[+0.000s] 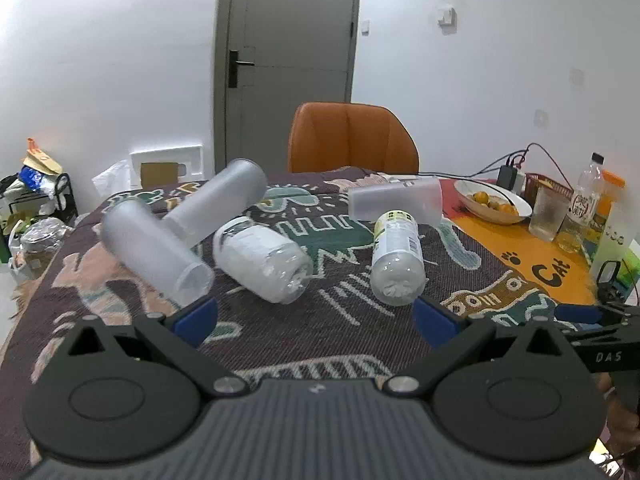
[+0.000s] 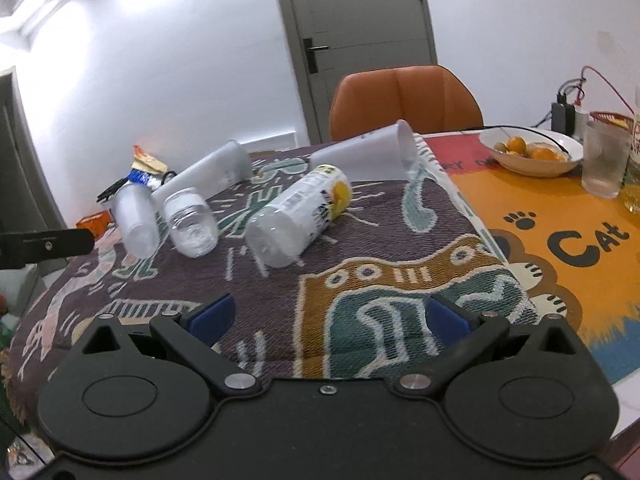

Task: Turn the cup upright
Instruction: 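Move the left tool toward the labeled bottle lying on its side, then close the left tool on the labeled bottle's body and lift it, then grasp the bottle's base with the right tool while the left tool releases it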

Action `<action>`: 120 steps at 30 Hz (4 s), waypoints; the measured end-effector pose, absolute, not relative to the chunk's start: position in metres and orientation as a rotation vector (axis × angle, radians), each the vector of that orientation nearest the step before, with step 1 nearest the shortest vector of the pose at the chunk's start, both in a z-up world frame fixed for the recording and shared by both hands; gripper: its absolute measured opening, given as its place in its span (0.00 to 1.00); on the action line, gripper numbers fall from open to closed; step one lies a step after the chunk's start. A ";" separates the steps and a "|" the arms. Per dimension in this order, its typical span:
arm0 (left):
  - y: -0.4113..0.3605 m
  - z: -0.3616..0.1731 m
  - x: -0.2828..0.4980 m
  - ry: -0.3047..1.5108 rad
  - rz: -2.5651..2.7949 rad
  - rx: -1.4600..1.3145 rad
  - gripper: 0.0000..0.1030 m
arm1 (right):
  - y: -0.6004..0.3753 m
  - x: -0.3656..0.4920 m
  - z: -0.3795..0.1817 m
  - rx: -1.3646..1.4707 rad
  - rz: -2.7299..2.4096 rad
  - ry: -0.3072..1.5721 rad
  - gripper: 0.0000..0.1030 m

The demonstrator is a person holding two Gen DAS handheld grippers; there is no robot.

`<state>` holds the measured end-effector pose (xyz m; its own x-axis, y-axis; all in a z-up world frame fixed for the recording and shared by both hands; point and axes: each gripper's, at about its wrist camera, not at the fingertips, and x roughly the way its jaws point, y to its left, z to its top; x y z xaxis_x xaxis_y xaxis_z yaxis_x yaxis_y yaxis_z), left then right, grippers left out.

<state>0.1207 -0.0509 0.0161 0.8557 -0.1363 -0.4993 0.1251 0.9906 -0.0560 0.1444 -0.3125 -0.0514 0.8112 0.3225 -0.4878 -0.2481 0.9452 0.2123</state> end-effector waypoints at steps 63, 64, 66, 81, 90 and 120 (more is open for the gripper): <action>-0.170 -0.007 0.332 0.994 -0.357 0.153 0.59 | -0.358 0.221 -0.082 0.393 0.207 0.590 0.56; -0.168 -0.005 0.326 0.988 -0.362 0.153 0.59 | -0.356 0.219 -0.080 0.390 0.209 0.589 0.57; -0.165 -0.001 0.317 0.977 -0.369 0.156 0.59 | -0.354 0.216 -0.078 0.388 0.215 0.588 0.57; -0.130 -0.001 0.229 0.945 -0.355 0.108 0.59 | -0.325 0.174 -0.064 0.316 0.303 0.586 0.72; -0.115 -0.017 0.182 0.954 -0.345 0.112 0.59 | -0.315 0.151 -0.070 0.281 0.321 0.640 0.84; -0.050 -0.009 0.151 0.884 -0.336 -0.092 0.76 | -0.286 0.169 -0.077 0.605 0.398 0.772 1.00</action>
